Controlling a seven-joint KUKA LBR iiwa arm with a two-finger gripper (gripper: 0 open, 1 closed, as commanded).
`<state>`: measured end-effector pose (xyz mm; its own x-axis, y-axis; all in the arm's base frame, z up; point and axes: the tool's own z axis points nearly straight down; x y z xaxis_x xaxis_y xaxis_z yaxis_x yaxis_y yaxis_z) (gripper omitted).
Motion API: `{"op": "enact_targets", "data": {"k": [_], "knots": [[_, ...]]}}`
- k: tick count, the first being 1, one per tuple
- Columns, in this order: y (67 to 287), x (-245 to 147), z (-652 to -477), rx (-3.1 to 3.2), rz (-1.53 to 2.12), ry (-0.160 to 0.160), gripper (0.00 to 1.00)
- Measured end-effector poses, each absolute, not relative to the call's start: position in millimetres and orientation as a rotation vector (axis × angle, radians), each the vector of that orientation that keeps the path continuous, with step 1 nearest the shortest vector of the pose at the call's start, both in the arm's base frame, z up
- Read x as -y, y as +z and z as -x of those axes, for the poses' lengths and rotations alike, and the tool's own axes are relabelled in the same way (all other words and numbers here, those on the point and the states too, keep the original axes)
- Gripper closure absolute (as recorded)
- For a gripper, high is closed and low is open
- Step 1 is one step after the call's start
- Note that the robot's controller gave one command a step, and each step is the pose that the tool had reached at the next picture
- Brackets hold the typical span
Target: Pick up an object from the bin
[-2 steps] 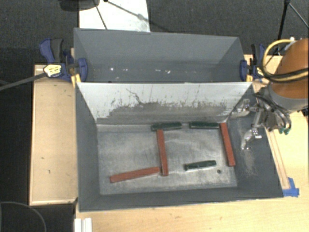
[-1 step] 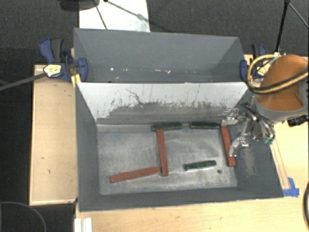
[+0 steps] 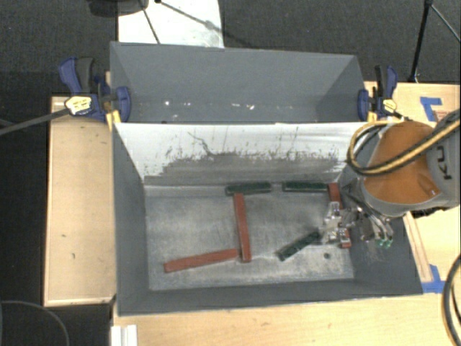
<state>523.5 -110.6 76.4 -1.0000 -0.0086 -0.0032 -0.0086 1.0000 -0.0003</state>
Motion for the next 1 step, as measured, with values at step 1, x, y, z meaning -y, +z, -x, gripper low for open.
{"op": "enact_targets", "data": {"k": [1], "knots": [[76.5, 110.6, -523.5, -3.138, 0.020, -0.001, 0.00]]}}
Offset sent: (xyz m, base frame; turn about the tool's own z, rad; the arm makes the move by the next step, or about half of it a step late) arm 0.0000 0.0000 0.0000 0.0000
